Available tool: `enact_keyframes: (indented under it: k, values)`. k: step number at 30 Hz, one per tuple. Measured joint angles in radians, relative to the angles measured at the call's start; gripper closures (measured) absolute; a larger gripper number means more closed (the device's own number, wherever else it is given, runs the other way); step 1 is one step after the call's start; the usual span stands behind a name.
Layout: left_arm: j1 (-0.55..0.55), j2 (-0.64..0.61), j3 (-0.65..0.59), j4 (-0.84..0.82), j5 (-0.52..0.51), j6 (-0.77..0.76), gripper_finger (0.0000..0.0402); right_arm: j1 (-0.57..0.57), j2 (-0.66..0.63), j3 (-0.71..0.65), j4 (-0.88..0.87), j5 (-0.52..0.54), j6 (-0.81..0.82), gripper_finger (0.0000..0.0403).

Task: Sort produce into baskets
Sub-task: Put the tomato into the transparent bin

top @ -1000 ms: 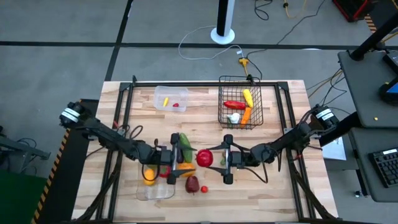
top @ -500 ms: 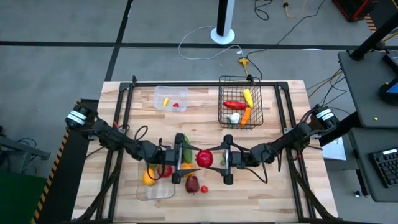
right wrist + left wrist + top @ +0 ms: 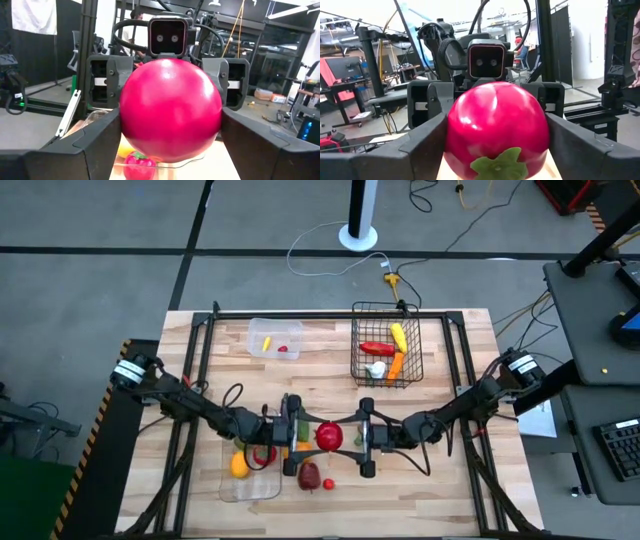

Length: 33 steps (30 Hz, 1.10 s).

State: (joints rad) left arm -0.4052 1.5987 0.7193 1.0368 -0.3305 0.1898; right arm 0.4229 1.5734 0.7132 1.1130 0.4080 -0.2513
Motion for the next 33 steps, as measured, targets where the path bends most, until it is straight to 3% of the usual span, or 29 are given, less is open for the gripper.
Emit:
enact_keyframes:
  k: [10, 18, 22, 27, 30, 33]
  values:
    - [-0.001, -0.020, -0.001, -0.038, -0.024, -0.014, 0.0126, 0.000, -0.019, 0.000, -0.031, 0.017, 0.052, 0.0054]
    - [-0.051, -0.166, 0.007, -0.322, -0.101, -0.087, 0.0126, -0.003, -0.137, 0.000, -0.288, 0.064, 0.179, 0.0049]
    - [-0.093, -0.275, 0.059, -0.632, -0.115, -0.198, 0.0126, -0.005, -0.186, 0.000, -0.382, 0.067, 0.219, 0.0049]
    - [-0.157, -0.327, 0.231, -1.250, -0.245, -0.451, 0.0126, -0.007, -0.212, 0.001, -0.419, 0.072, 0.224, 0.0049]
    - [-0.214, -0.310, 0.352, -1.609, -0.239, -0.622, 0.0126, -0.011, -0.212, 0.001, -0.425, 0.073, 0.221, 0.0049]
    - [-0.263, -0.270, 0.465, -1.896, -0.155, -0.801, 0.0126, -0.011, -0.212, 0.001, -0.431, 0.074, 0.224, 0.0049]
